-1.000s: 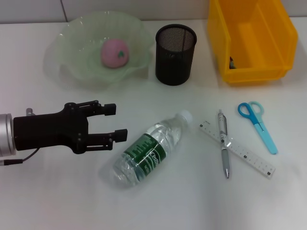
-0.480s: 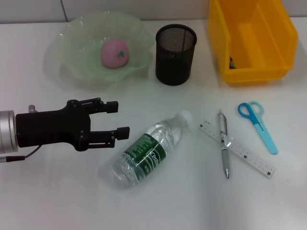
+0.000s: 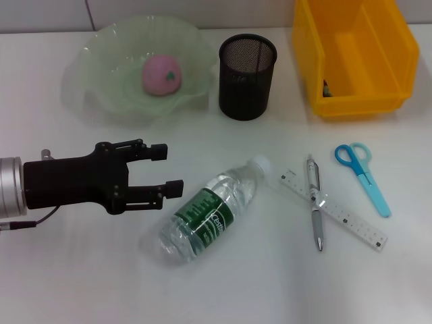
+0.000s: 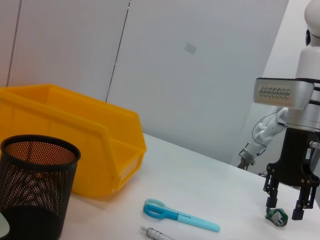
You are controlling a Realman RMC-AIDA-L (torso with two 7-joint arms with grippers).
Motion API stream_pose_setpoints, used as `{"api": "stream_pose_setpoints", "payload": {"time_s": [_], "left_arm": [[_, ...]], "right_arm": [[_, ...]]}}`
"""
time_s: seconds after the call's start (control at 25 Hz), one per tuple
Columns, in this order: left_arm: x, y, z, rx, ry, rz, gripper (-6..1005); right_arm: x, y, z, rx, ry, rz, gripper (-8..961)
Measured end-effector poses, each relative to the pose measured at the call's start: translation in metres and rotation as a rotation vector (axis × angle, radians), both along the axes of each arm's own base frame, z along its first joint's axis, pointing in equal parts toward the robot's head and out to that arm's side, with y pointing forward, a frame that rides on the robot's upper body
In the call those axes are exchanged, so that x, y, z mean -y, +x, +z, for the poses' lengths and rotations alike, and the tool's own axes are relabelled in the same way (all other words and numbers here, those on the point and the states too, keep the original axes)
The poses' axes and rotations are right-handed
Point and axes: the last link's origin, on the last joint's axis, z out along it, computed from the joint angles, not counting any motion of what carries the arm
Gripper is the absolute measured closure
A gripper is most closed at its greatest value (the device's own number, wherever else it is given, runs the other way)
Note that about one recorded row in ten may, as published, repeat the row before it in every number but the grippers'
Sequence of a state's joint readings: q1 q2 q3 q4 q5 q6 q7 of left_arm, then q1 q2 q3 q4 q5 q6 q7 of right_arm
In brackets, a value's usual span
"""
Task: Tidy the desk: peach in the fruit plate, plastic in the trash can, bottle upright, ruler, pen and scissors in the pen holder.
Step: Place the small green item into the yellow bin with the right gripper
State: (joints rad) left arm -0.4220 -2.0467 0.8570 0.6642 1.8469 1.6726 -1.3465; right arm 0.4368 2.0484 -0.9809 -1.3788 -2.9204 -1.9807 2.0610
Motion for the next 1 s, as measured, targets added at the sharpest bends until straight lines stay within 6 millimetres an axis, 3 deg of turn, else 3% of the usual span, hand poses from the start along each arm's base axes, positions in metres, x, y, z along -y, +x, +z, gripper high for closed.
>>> {"api": "stream_pose_setpoints", "payload": {"time_s": [0.76, 1.0], "left_arm": [[0.002, 0.000, -0.002, 0.004, -0.003, -0.003, 267], [0.002, 0.000, -0.002, 0.005, -0.004, -0.003, 269]], "right_arm": [[-0.003, 0.012, -0.008, 0.034, 0.012, 0.001, 307], [-0.002, 0.013, -0.008, 0.033, 0.011, -0.004, 525]]}}
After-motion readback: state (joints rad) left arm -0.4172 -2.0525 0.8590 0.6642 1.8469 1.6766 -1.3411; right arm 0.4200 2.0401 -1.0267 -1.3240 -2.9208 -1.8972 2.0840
